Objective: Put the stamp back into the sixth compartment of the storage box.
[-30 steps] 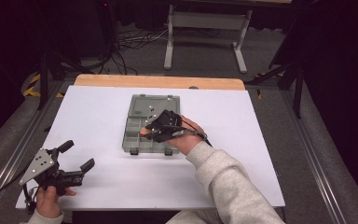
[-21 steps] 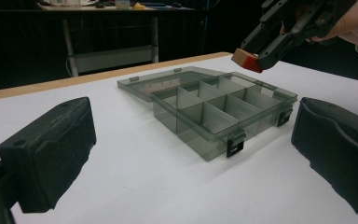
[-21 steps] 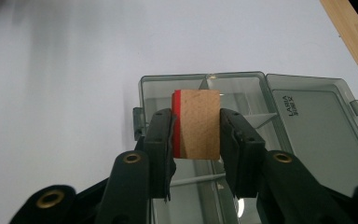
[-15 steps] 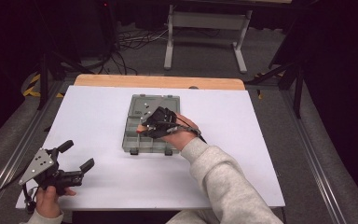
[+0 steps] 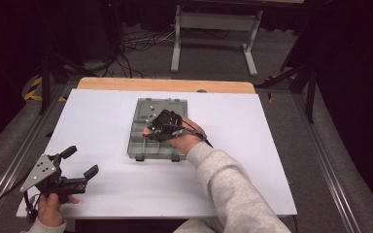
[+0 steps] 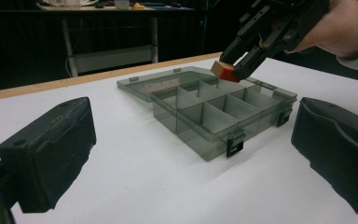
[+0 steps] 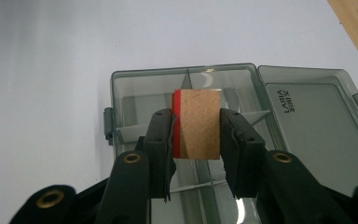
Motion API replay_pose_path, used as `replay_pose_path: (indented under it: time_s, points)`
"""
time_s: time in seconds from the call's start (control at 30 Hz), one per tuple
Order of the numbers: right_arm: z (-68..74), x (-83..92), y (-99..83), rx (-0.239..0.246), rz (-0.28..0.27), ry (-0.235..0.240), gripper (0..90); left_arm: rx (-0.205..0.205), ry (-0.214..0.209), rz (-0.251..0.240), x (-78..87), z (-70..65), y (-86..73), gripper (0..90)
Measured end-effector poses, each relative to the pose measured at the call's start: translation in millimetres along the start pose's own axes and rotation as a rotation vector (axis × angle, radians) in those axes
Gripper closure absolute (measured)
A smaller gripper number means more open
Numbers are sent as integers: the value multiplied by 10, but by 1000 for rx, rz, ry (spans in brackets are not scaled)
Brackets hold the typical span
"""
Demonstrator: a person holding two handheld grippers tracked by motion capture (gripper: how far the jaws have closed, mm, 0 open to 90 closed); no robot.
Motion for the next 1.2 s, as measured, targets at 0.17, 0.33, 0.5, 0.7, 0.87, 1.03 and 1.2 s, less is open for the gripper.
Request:
replay_pose_path:
  time_s: [0.17,0.33,0.5,0.7,0.87,1.03,1.2]
  points:
    - [-8,-53,-29,0,14,9,659,-1,1,2,3,4,0,6]
    - [-1,-108,-55,-3,31,25,659,-2,1,1,5,4,1,6]
    - [5,-160,-88,-8,48,46,659,-3,2,2,4,7,-1,6]
    - [4,-213,-127,-7,69,60,659,-2,0,3,3,5,-3,6]
    - [22,-249,-157,-6,89,76,659,-3,1,6,6,10,-4,6]
    - [32,-259,-195,-4,113,86,659,-3,1,5,6,9,-5,6]
    - [36,-268,-221,-3,127,91,659,-4,0,6,4,8,-5,6]
Point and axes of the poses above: each handheld gripper's, and its own axes: x roughly backward along the jaws, y roughly out of its top, z roughly to its left, the point moved 9 cm from there along -x, roughly forward along the jaws, and after that the axes turned 2 degrees about y, right-handed, at the moved point
